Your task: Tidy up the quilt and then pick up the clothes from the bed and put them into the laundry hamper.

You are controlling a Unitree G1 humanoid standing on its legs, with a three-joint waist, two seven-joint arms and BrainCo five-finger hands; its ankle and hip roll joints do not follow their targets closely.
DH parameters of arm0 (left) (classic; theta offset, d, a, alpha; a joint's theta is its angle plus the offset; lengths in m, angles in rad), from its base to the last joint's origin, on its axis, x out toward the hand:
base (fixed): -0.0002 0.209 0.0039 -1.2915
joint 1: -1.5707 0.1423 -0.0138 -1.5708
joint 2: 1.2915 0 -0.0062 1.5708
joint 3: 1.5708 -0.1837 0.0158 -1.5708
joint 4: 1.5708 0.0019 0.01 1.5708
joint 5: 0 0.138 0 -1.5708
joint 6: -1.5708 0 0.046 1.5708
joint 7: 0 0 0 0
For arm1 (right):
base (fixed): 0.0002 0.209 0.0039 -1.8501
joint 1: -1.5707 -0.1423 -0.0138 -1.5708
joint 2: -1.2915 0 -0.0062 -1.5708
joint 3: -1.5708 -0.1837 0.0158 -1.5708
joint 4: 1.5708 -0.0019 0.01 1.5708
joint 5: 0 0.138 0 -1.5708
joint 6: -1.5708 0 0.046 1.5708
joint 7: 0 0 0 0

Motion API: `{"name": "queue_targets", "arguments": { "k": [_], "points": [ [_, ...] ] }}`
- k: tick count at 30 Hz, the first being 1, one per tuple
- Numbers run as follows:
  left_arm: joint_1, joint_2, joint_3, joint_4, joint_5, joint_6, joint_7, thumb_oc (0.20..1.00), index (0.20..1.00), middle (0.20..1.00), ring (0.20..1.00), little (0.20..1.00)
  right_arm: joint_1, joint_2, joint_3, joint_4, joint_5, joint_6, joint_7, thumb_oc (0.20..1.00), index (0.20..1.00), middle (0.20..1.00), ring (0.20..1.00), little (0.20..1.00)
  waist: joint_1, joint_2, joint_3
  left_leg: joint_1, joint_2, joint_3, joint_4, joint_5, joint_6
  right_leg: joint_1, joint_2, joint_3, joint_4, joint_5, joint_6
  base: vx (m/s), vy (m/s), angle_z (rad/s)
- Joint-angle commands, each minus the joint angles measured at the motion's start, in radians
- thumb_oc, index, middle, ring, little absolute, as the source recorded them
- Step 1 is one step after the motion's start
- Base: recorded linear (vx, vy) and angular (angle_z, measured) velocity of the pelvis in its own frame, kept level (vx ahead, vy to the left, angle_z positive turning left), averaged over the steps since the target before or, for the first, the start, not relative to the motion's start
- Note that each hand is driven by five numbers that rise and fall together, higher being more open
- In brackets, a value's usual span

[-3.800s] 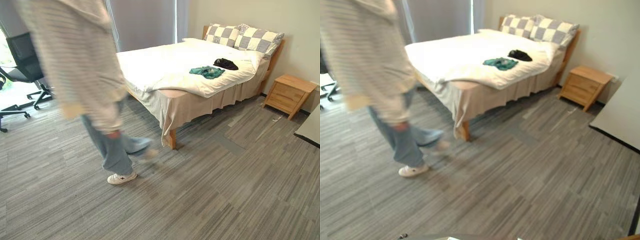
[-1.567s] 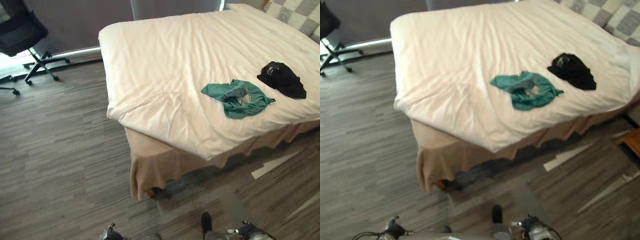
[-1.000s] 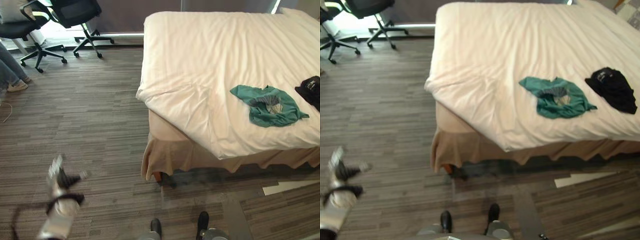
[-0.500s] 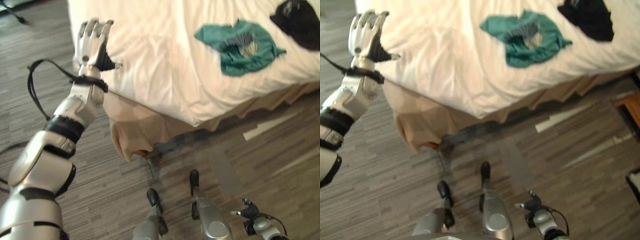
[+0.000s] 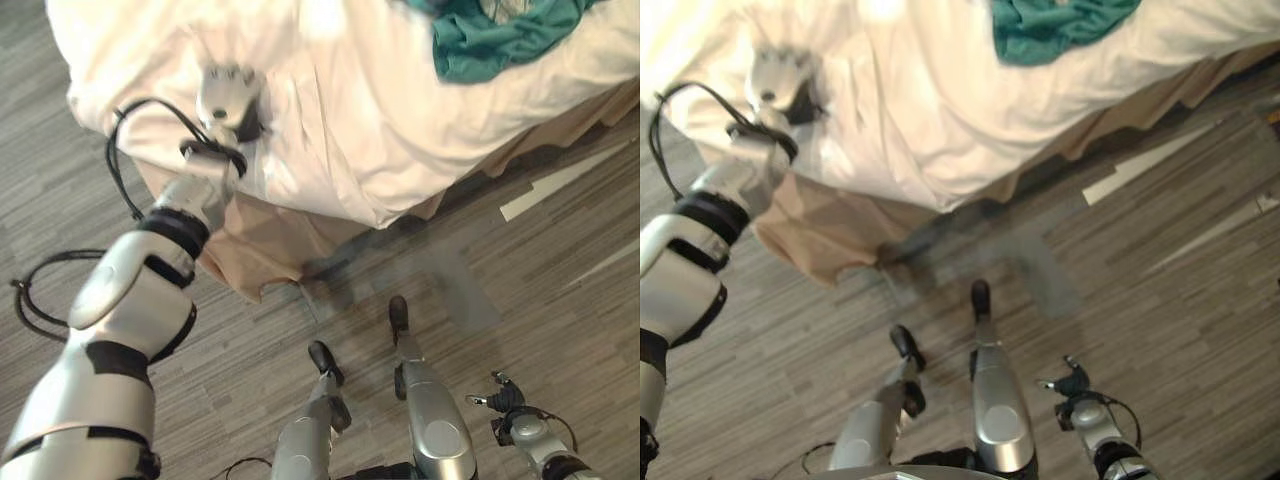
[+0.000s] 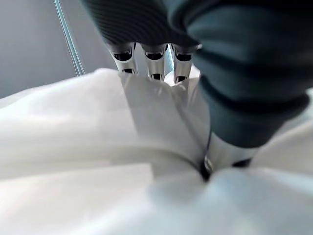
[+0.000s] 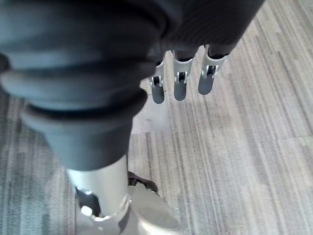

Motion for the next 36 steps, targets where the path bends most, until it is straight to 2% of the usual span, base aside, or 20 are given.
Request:
{"name": "queue_targets", "arguments": {
  "k": [1,2,3,4,5,6,8,10,14,15,16,17,20,21,22,25,27,29,32,36],
  "points": [
    [0.223,0.03,0.072,0.016,-0.004,-0.018,-0.027,0.2,0.2,0.2,0.2,0.2,0.057,-0.025,-0.045,-0.06,0.017,-0.01,-0.031,1.0,1.0,1.0,1.0,1.0,0.026,0.011,-0.088,0.015,0.058,-0.042,0.086,-0.059,-0.068,-0.012,-0.087,-0.007,0.131,-0.213,0.135,0.07,0.019,-0.01],
    [0.226,0.031,0.074,0.014,-0.003,-0.017,-0.027,0.2,0.2,0.2,0.2,0.2,0.059,-0.026,-0.044,-0.062,0.017,-0.009,-0.031,1.0,1.0,1.0,1.0,1.0,0.024,0.012,-0.088,0.017,0.058,-0.042,0.085,-0.059,-0.069,-0.01,-0.087,-0.008,0.13,-0.212,0.135,0.14,0.028,0.03],
    [0.416,0.063,0.171,-0.055,-0.024,-0.035,-0.028,0.2,0.2,0.2,0.2,0.2,0.089,-0.049,-0.064,-0.187,-0.021,-0.016,-0.031,1.0,1.0,1.0,1.0,1.0,0.037,0.015,-0.117,0.061,0.055,-0.048,0.058,-0.059,-0.069,0.038,-0.082,-0.017,0.109,-0.213,0.133,0.15,0.029,0.03],
    [0.528,0.073,0.245,-0.111,-0.059,-0.052,-0.019,0.395,0.395,0.395,0.395,0.395,0.096,-0.067,-0.084,-0.266,-0.055,-0.027,-0.038,1.0,1.0,1.0,1.0,1.0,0.053,0.016,-0.135,0.082,0.054,-0.051,0.045,-0.06,-0.069,0.061,-0.08,-0.023,0.098,-0.213,0.133,0.14,0.027,0.02],
    [0.534,0.075,0.249,-0.115,-0.058,-0.052,-0.02,0.58,0.58,0.58,0.58,0.58,0.097,-0.068,-0.082,-0.268,-0.055,-0.026,-0.038,1.0,1.0,1.0,1.0,1.0,0.05,0.016,-0.137,0.081,0.054,-0.051,0.044,-0.058,-0.069,0.06,-0.08,-0.023,0.096,-0.21,0.132,0.1,0.012,-0.01],
    [0.663,0.08,0.34,-0.187,-0.107,-0.068,-0.006,1.0,1.0,1.0,1.0,1.0,0.111,-0.085,-0.098,-0.328,-0.079,-0.033,-0.043,1.0,1.0,1.0,1.0,1.0,0.064,0.016,-0.151,0.1,0.053,-0.057,0.037,-0.06,-0.068,0.083,-0.079,-0.03,0.086,-0.211,0.13,0.06,0.021,0.03],
    [0.887,0.059,0.496,-0.271,-0.188,-0.096,0.011,1.0,1.0,1.0,1.0,1.0,0.119,-0.124,-0.12,-0.446,-0.129,-0.041,-0.037,1.0,1.0,1.0,1.0,1.0,0.091,0.01,-0.174,0.129,0.052,-0.067,0.029,-0.064,-0.066,0.125,-0.077,-0.043,0.07,-0.214,0.126,0.1,0.037,0.12],
    [1.023,0.028,0.584,-0.271,-0.221,-0.096,0.029,1.0,1.0,1.0,1.0,1.0,0.102,-0.161,-0.128,-0.519,-0.168,-0.045,-0.028,1.0,1.0,1.0,1.0,1.0,0.116,0.001,-0.193,0.151,0.052,-0.076,0.026,-0.069,-0.063,0.16,-0.078,-0.052,0.061,-0.217,0.125,0.09,0.036,0.24],
    [1.182,-0.016,0.663,-0.235,-0.222,-0.078,0.021,1.0,1.0,1.0,1.0,1.0,0.03,-0.227,-0.123,-0.65,-0.188,-0.052,0.008,1.0,1.0,1.0,1.0,1.0,0.169,-0.021,-0.217,0.181,0.054,-0.092,0.022,-0.076,-0.057,0.206,-0.084,-0.076,0.068,-0.231,0.125,0.05,0.048,0.34],
    [1.209,-0.038,0.683,-0.219,-0.24,-0.076,0.02,1.0,1.0,1.0,1.0,1.0,-0.002,-0.244,-0.116,-0.679,-0.185,-0.052,0.017,0.912,0.912,0.912,0.912,0.912,0.182,-0.026,-0.222,0.179,0.053,-0.098,0.022,-0.075,-0.055,0.21,-0.086,-0.082,0.069,-0.231,0.124,0.03,0.049,0.39],
    [1.227,-0.064,0.695,-0.176,-0.267,-0.073,0.016,1.0,1.0,1.0,1.0,1.0,-0.036,-0.262,-0.106,-0.707,-0.187,-0.05,0.026,0.297,0.297,0.297,0.297,0.297,0.199,-0.033,-0.223,0.183,0.054,-0.106,0.023,-0.079,-0.053,0.22,-0.088,-0.092,0.072,-0.237,0.124,-0.01,0.048,0.32],
    [1.251,-0.101,0.707,-0.114,-0.297,-0.069,0.013,1.0,1.0,1.0,1.0,1.0,-0.112,-0.275,-0.078,-0.757,-0.185,-0.05,0.035,0.2,0.2,0.2,0.2,0.2,0.225,-0.045,-0.227,0.174,0.054,-0.123,0.026,-0.078,-0.05,0.223,-0.092,-0.109,0.077,-0.24,0.122,0.0,0.028,0.2],
    [1.257,-0.146,0.724,-0.031,-0.383,-0.071,0.009,1.0,1.0,1.0,1.0,1.0,-0.262,-0.267,-0.011,-0.758,-0.162,-0.051,0.027,0.2,0.2,0.2,0.2,0.2,0.262,-0.061,-0.221,0.151,0.055,-0.143,0.037,-0.076,-0.047,0.212,-0.096,-0.126,0.085,-0.242,0.12,-0.09,-0.001,0.36],
    [1.246,-0.175,0.734,0.012,-0.471,-0.074,0.034,1.0,1.0,1.0,1.0,1.0,-0.422,-0.244,0.061,-0.727,-0.14,-0.041,0.013,0.2,0.2,0.2,0.2,0.2,0.311,-0.075,-0.2,0.111,0.058,-0.173,0.051,-0.068,-0.047,0.193,-0.098,-0.146,0.097,-0.245,0.118,-0.09,-0.026,0.25],
    [1.244,-0.176,0.736,0.013,-0.471,-0.075,0.034,1.0,1.0,1.0,1.0,1.0,-0.426,-0.244,0.063,-0.725,-0.14,-0.041,0.013,0.2,0.2,0.2,0.2,0.2,0.308,-0.076,-0.201,0.106,0.057,-0.174,0.052,-0.066,-0.046,0.19,-0.099,-0.147,0.096,-0.243,0.117,-0.13,-0.042,0.2],
    [1.203,-0.184,0.692,0.025,-0.534,-0.08,0.061,1.0,1.0,1.0,1.0,1.0,-0.748,-0.229,0.182,-0.628,-0.086,-0.019,-0.017,0.2,0.2,0.2,0.2,0.2,0.385,-0.091,-0.141,0.008,0.066,-0.227,0.075,-0.039,-0.054,0.128,-0.105,-0.181,0.127,-0.248,0.109,-0.14,-0.045,0.5],
    [1.173,-0.179,0.671,0.038,-0.547,-0.082,0.067,1.0,1.0,1.0,1.0,1.0,-0.839,-0.22,0.212,-0.578,-0.065,-0.014,-0.027,0.2,0.2,0.2,0.2,0.2,0.401,-0.091,-0.126,-0.024,0.067,-0.242,0.076,-0.025,-0.059,0.107,-0.108,-0.196,0.134,-0.246,0.106,-0.1,-0.038,0.44],
    [1.114,-0.169,0.592,0.031,-0.538,-0.088,0.07,1.0,1.0,1.0,1.0,1.0,-1.006,-0.172,0.263,-0.427,-0.019,-0.002,-0.045,0.2,0.2,0.2,0.2,0.2,0.443,-0.077,-0.081,-0.088,0.076,-0.269,0.069,0.004,-0.075,0.064,-0.113,-0.23,0.151,-0.25,0.103,-0.08,-0.027,0.56],
    [1.056,-0.174,0.52,0.007,-0.538,-0.091,0.076,1.0,1.0,1.0,1.0,1.0,-1.076,-0.116,0.302,-0.287,0.001,0.012,-0.051,0.2,0.2,0.2,0.2,0.2,0.465,-0.058,-0.051,-0.154,0.079,-0.291,0.055,0.032,-0.085,0.003,-0.114,-0.252,0.175,-0.255,0.101,-0.06,-0.018,0.3],
    [1.008,-0.203,0.46,-0.006,-0.53,-0.086,0.075,1.0,1.0,1.0,1.0,1.0,-1.037,-0.024,0.309,-0.196,0.01,0.027,-0.043,0.2,0.2,0.2,0.2,0.2,0.477,-0.036,-0.028,-0.198,0.081,-0.299,0.043,0.049,-0.088,-0.051,-0.119,-0.267,0.211,-0.263,0.099,-0.05,0.0,0.26]
  ]
}}
